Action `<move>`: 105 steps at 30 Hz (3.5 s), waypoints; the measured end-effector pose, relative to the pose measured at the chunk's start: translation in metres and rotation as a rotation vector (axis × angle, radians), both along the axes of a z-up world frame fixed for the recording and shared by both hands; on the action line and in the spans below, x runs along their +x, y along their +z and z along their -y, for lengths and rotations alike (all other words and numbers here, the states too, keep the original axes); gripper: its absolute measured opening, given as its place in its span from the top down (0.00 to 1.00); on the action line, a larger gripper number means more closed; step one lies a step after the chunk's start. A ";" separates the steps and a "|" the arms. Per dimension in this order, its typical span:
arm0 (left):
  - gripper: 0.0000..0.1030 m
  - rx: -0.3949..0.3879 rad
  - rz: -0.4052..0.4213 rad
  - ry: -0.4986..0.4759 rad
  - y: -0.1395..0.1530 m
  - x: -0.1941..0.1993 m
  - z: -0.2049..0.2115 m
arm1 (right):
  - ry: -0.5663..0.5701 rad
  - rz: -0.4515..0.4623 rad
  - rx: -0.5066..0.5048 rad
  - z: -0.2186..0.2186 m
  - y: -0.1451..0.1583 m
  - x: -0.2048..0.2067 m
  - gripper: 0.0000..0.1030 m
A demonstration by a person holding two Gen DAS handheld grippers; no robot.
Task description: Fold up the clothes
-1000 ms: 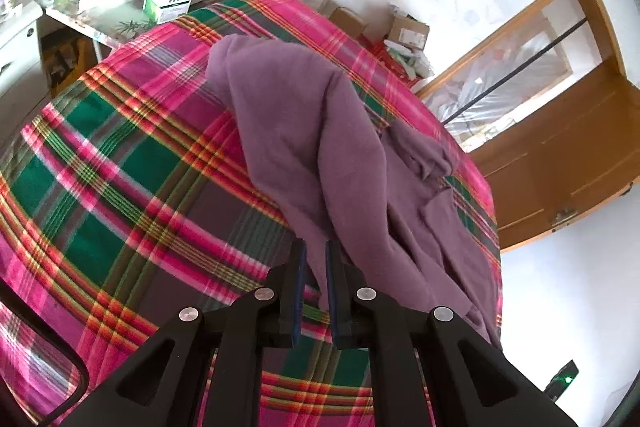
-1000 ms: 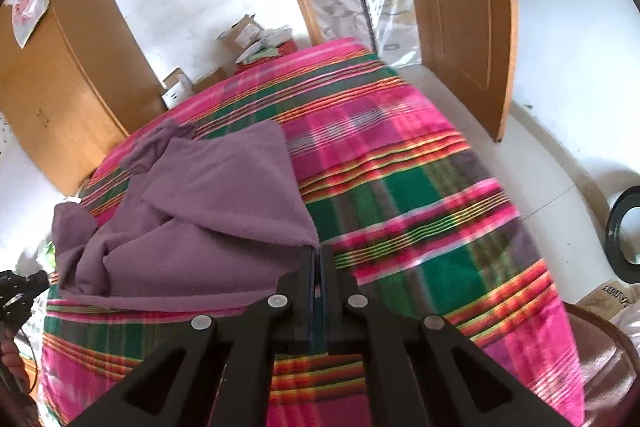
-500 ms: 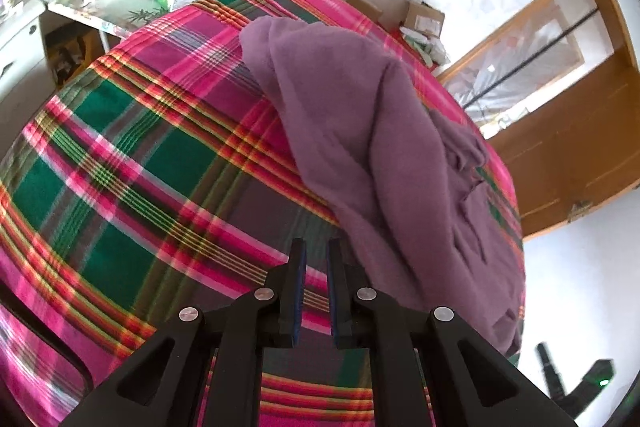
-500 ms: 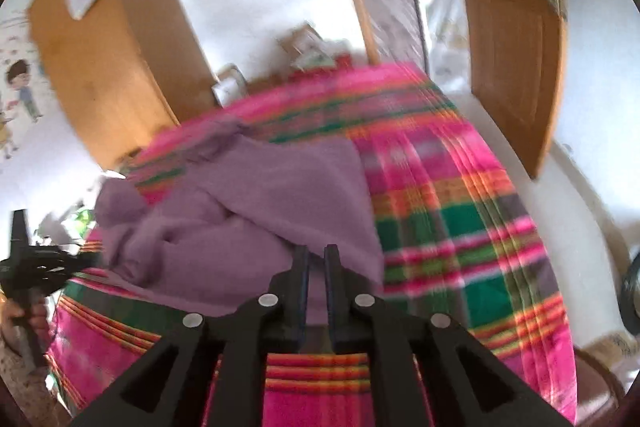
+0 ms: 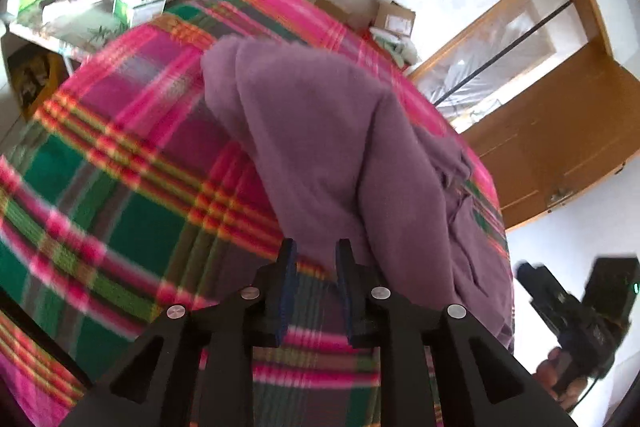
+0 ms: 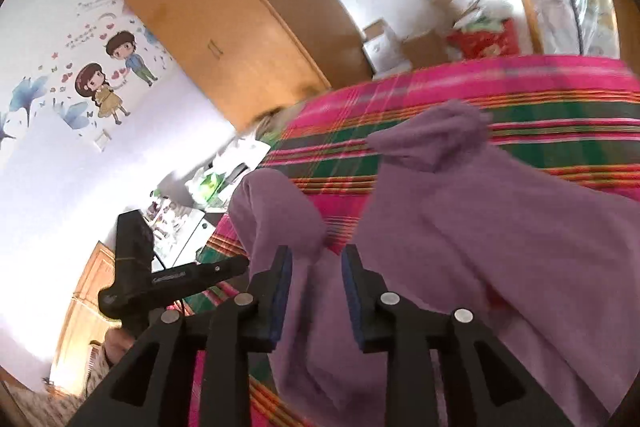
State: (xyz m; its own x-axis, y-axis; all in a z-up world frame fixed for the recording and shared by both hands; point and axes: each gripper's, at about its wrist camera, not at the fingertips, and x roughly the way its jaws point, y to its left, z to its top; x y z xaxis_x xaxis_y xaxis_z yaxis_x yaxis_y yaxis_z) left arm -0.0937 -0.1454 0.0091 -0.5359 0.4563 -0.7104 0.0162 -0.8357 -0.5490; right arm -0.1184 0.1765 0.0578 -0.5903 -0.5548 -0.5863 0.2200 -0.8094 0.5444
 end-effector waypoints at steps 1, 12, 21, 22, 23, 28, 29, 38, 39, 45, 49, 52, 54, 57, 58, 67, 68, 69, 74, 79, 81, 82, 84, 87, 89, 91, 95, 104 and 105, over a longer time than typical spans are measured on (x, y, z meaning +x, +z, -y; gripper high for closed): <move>0.80 -0.010 -0.007 0.002 0.001 -0.002 0.002 | 0.029 0.028 -0.014 0.007 -0.005 -0.013 0.72; 0.80 0.017 0.019 0.045 -0.007 -0.037 0.018 | 0.078 0.248 -0.156 0.045 -0.049 -0.089 0.68; 0.80 0.028 0.027 0.020 -0.011 -0.054 0.016 | 0.055 0.366 -0.150 0.057 -0.069 -0.118 0.63; 0.80 0.025 0.033 0.018 -0.011 -0.056 0.016 | 0.066 0.371 -0.156 0.059 -0.070 -0.118 0.64; 0.80 0.023 0.032 0.014 -0.010 -0.057 0.015 | 0.080 0.368 -0.162 0.062 -0.070 -0.117 0.70; 0.80 0.050 0.047 0.019 -0.015 -0.060 0.020 | 0.126 0.320 -0.134 0.077 -0.063 -0.110 0.93; 0.80 0.056 0.048 0.024 -0.016 -0.059 0.022 | 0.125 0.298 -0.126 0.079 -0.059 -0.107 0.93; 0.81 0.124 0.021 0.091 -0.008 -0.058 0.036 | 0.208 -0.043 -0.117 0.088 0.015 -0.059 0.94; 0.81 0.131 0.010 0.094 -0.006 -0.058 0.037 | 0.231 -0.087 -0.105 0.092 0.025 -0.051 0.94; 0.81 0.138 -0.012 0.151 0.002 -0.042 0.059 | 0.353 -0.200 0.031 0.132 0.036 -0.017 0.94; 0.81 0.115 -0.005 0.192 0.004 -0.014 0.079 | 0.451 -0.212 0.115 0.163 0.021 0.016 0.94; 0.81 0.099 -0.012 0.229 0.007 0.004 0.089 | 0.501 -0.218 0.160 0.181 0.009 0.034 0.94; 0.81 0.098 -0.019 0.229 0.011 0.011 0.088 | 0.514 -0.189 0.151 0.185 0.000 0.038 0.94; 0.81 0.082 -0.018 0.209 0.017 0.016 0.083 | 0.533 -0.140 0.128 0.185 -0.011 0.042 0.94; 0.81 0.068 -0.018 0.207 0.021 0.018 0.082 | 0.544 -0.118 0.121 0.186 -0.015 0.044 0.94; 0.77 -0.079 -0.162 0.089 0.079 0.040 0.043 | 0.649 -0.048 0.118 0.197 -0.023 0.072 0.92; 0.77 -0.088 -0.159 0.071 0.081 0.040 0.039 | 0.666 -0.063 0.123 0.197 -0.018 0.080 0.92; 0.77 -0.097 -0.157 0.056 0.082 0.041 0.035 | 0.682 -0.070 0.110 0.195 -0.014 0.086 0.92; 0.76 -0.149 -0.119 0.010 0.078 0.047 0.021 | 0.662 -0.030 -0.007 0.158 0.005 0.109 0.92; 0.76 -0.275 -0.085 -0.051 0.064 0.058 -0.005 | 0.583 0.040 0.062 0.103 0.019 0.132 0.82; 0.76 -0.290 -0.081 -0.082 0.057 0.063 -0.012 | 0.533 0.027 0.182 0.085 0.024 0.141 0.81; 0.76 -0.309 -0.081 -0.093 0.055 0.065 -0.017 | 0.497 0.007 0.258 0.078 0.025 0.144 0.81; 0.76 -0.365 -0.089 -0.108 0.051 0.070 -0.026 | 0.427 -0.047 0.400 0.069 0.026 0.149 0.80; 0.76 -0.430 -0.103 -0.113 0.047 0.076 -0.035 | 0.371 -0.130 0.524 0.070 0.019 0.149 0.77; 0.76 -0.475 -0.102 -0.105 0.045 0.075 -0.041 | 0.403 -0.147 0.503 0.082 0.013 0.142 0.74; 0.76 -0.506 -0.102 -0.091 0.043 0.072 -0.044 | 0.443 -0.163 0.505 0.099 0.003 0.132 0.71; 0.76 -0.483 -0.064 -0.077 0.036 0.065 -0.040 | 0.499 -0.191 0.574 0.130 -0.015 0.114 0.70; 0.76 -0.434 -0.024 0.027 0.024 0.063 -0.001 | 0.595 -0.139 0.569 0.159 -0.042 0.086 0.70; 0.76 -0.418 -0.016 0.044 0.023 0.062 0.004 | 0.608 -0.134 0.576 0.162 -0.046 0.084 0.70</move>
State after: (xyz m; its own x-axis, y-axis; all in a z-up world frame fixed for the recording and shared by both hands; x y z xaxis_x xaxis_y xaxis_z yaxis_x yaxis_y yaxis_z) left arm -0.0314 -0.1497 0.0316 -0.5607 0.1067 -0.8211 0.0510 -0.9853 -0.1629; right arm -0.0340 0.0144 0.0114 -0.3706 -0.4340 -0.8212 0.7398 -0.6725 0.0216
